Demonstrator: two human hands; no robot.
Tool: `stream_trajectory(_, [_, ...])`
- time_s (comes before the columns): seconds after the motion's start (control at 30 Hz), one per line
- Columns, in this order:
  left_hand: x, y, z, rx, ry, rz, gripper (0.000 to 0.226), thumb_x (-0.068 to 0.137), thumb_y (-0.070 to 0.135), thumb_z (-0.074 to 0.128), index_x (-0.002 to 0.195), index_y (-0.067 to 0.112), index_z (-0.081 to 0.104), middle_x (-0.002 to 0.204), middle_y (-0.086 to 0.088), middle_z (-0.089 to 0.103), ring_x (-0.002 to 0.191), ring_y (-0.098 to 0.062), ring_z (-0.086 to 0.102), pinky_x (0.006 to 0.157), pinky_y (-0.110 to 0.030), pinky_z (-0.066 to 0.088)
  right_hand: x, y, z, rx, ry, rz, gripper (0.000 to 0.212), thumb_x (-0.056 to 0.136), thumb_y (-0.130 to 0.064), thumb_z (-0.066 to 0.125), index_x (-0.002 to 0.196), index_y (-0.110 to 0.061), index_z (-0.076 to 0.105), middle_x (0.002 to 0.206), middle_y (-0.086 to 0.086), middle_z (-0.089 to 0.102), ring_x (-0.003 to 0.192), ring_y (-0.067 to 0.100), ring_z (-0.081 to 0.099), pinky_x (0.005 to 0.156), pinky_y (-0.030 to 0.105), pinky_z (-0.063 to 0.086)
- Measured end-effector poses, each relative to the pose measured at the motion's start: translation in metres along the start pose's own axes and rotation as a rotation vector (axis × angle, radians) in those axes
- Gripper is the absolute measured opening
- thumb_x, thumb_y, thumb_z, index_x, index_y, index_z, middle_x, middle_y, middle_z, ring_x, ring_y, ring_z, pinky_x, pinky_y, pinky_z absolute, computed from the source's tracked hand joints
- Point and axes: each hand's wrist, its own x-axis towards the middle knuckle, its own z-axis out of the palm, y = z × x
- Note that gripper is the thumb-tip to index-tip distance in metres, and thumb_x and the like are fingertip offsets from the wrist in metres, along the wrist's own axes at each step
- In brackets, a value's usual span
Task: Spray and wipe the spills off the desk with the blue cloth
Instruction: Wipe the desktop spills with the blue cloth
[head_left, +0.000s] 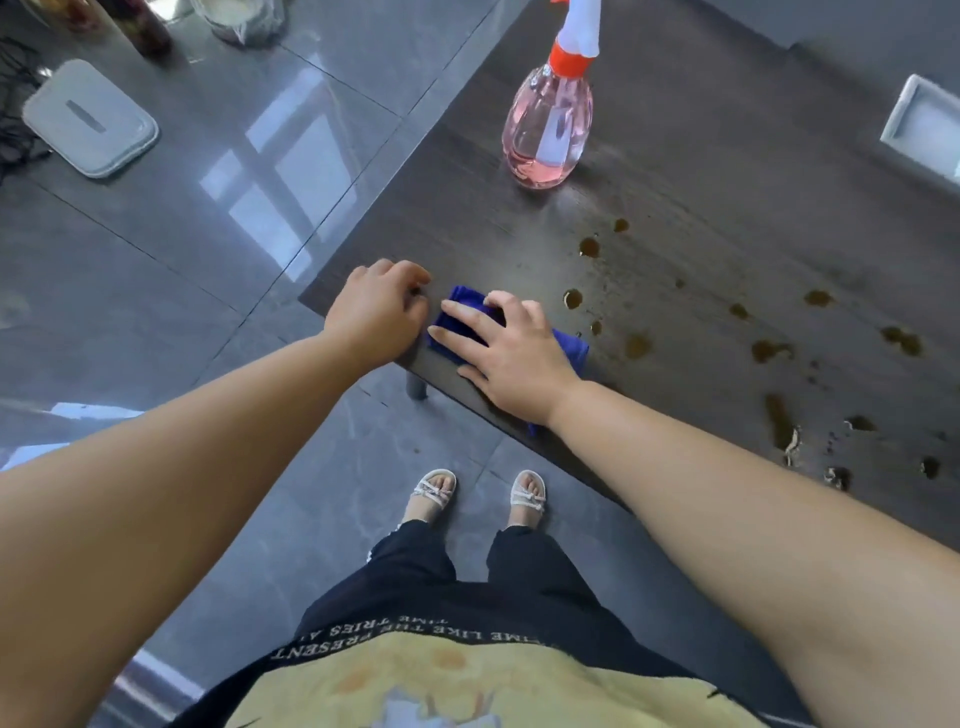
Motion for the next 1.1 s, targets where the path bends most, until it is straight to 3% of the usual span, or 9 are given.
stream_trajectory(0.13, [-0.002, -0.005, 0.001, -0.025, -0.018, 0.069, 0.034, 0.098, 0.027, 0.039, 0.13, 0.021, 0.05, 0.132, -0.005, 0.05, 0.127, -0.027, 0.037, 0.101, -0.036, 0.035, -0.01, -0.029, 0.012, -0.03, 0.11, 0.15, 0.044, 0.089, -0.037, 0.037, 0.129, -0.034, 0.055, 0.139, -0.002, 0.052, 0.111, 0.033, 0.038, 0.081, 0.043, 0.041])
stream_trajectory(0.33, [-0.007, 0.007, 0.011, -0.081, -0.005, 0.143, 0.034, 0.096, 0.027, 0.04, 0.128, 0.021, 0.052, 0.134, -0.003, 0.049, 0.129, -0.026, 0.033, 0.103, -0.037, 0.032, -0.03, -0.066, 0.019, -0.102, 0.027, 0.319, 0.052, 0.09, -0.041, 0.03, 0.139, -0.027, 0.045, 0.146, -0.002, 0.043, 0.115, 0.031, 0.034, 0.088, 0.04, 0.028])
stream_trajectory(0.5, [-0.019, 0.029, 0.026, 0.107, -0.073, 0.236, 0.036, 0.094, 0.032, 0.044, 0.128, 0.02, 0.052, 0.138, -0.005, 0.041, 0.129, -0.029, 0.03, 0.101, -0.038, 0.032, -0.094, -0.052, 0.024, -0.034, 0.082, 0.699, 0.051, 0.091, -0.037, 0.037, 0.137, -0.015, 0.045, 0.146, 0.007, 0.043, 0.112, 0.032, 0.038, 0.085, 0.045, 0.044])
stream_trajectory(0.6, [-0.025, 0.034, 0.035, 0.221, -0.117, 0.259, 0.044, 0.092, 0.038, 0.046, 0.132, 0.02, 0.045, 0.142, -0.007, 0.032, 0.13, -0.031, 0.026, 0.104, -0.041, 0.028, -0.131, -0.06, 0.031, -0.009, 0.096, 0.708, 0.054, 0.091, -0.038, 0.038, 0.138, -0.01, 0.038, 0.147, 0.015, 0.04, 0.113, 0.034, 0.037, 0.083, 0.047, 0.046])
stream_trajectory(0.67, [-0.025, 0.037, 0.037, 0.268, -0.132, 0.262, 0.048, 0.091, 0.041, 0.046, 0.134, 0.021, 0.04, 0.143, -0.007, 0.028, 0.131, -0.032, 0.025, 0.105, -0.042, 0.027, -0.123, -0.05, 0.03, -0.023, 0.085, 0.711, 0.052, 0.092, -0.037, 0.036, 0.137, -0.01, 0.04, 0.146, 0.016, 0.041, 0.112, 0.034, 0.037, 0.081, 0.048, 0.047])
stream_trajectory(0.8, [-0.022, 0.046, 0.035, 0.344, -0.161, 0.232, 0.05, 0.09, 0.041, 0.045, 0.135, 0.022, 0.036, 0.143, -0.007, 0.026, 0.128, -0.033, 0.026, 0.1, -0.043, 0.031, -0.066, -0.032, 0.019, 0.08, 0.029, 0.977, 0.057, 0.09, -0.04, 0.03, 0.135, -0.011, 0.048, 0.145, 0.015, 0.043, 0.114, 0.038, 0.047, 0.084, 0.048, 0.046])
stream_trajectory(0.87, [-0.02, 0.052, 0.032, 0.362, -0.189, 0.208, 0.049, 0.089, 0.037, 0.046, 0.135, 0.022, 0.037, 0.141, -0.007, 0.027, 0.125, -0.034, 0.028, 0.095, -0.043, 0.033, -0.05, -0.043, 0.017, 0.063, 0.023, 0.932, 0.06, 0.089, -0.044, 0.029, 0.138, -0.013, 0.044, 0.147, 0.014, 0.039, 0.119, 0.036, 0.045, 0.088, 0.046, 0.044])
stream_trajectory(1.0, [-0.015, 0.058, 0.024, 0.438, -0.273, 0.227, 0.055, 0.088, 0.039, 0.048, 0.138, 0.022, 0.033, 0.141, -0.008, 0.025, 0.125, -0.036, 0.026, 0.086, -0.041, 0.037, -0.098, -0.048, 0.024, 0.001, -0.009, 0.628, 0.055, 0.09, -0.04, 0.035, 0.138, -0.014, 0.045, 0.149, 0.011, 0.038, 0.128, 0.034, 0.044, 0.099, 0.044, 0.041])
stream_trajectory(1.1, [-0.012, 0.06, 0.021, 0.495, -0.336, 0.249, 0.062, 0.087, 0.043, 0.05, 0.142, 0.022, 0.029, 0.14, -0.007, 0.024, 0.126, -0.036, 0.024, 0.074, -0.038, 0.039, -0.114, -0.02, 0.024, 0.025, 0.016, 0.794, 0.055, 0.093, -0.037, 0.033, 0.14, -0.009, 0.042, 0.149, 0.016, 0.036, 0.134, 0.039, 0.037, 0.104, 0.049, 0.036])
